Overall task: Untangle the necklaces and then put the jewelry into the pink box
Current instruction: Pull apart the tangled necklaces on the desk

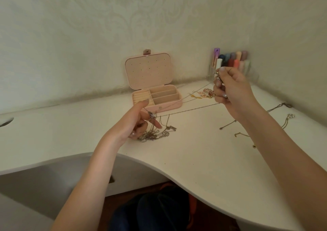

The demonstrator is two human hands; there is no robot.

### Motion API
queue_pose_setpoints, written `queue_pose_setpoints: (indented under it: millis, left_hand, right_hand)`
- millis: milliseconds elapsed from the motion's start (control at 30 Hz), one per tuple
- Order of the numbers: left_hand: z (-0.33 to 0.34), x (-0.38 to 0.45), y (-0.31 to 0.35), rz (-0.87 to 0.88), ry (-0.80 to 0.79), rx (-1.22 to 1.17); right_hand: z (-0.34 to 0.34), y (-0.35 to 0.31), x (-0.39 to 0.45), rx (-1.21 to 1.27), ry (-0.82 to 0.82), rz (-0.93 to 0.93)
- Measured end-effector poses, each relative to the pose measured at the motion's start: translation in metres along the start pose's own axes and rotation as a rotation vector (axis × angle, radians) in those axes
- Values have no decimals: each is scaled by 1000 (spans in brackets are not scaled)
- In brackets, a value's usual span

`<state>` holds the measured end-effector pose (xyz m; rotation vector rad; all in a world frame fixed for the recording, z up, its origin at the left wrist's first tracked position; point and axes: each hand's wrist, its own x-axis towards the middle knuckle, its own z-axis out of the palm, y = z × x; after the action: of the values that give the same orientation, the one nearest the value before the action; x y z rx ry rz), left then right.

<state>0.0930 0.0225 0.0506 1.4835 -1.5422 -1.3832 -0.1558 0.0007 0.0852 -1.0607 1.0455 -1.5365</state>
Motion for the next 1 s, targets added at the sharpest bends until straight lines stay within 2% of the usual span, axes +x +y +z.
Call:
queue_pose_setpoints:
  millis: [100, 167, 333, 400, 600, 867, 1000]
  left_hand:
    - [0, 1, -3, 2, -3, -7]
    - [2, 2, -5, -10, 57, 4]
    - [8, 4, -7, 43, 363, -152]
    - [7, 4, -7, 85, 430, -245]
    - [8, 0, 0, 124, 319, -481]
    - [7, 1, -1, 60, 318, -375]
    - [6, 0, -2, 22, 239, -392]
  right_hand:
    - [1, 0, -1, -3, -7, 4]
    - [1, 1, -1, 3, -22, 9]
    - [2, 2, -2, -36, -58, 6]
    - [2, 2, -3, -51, -65, 14]
    - [2, 3, -3, -65, -67, 33]
    - [-1, 2, -1, -18, -46, 65]
    - [-2, 1, -1, 14, -34, 75]
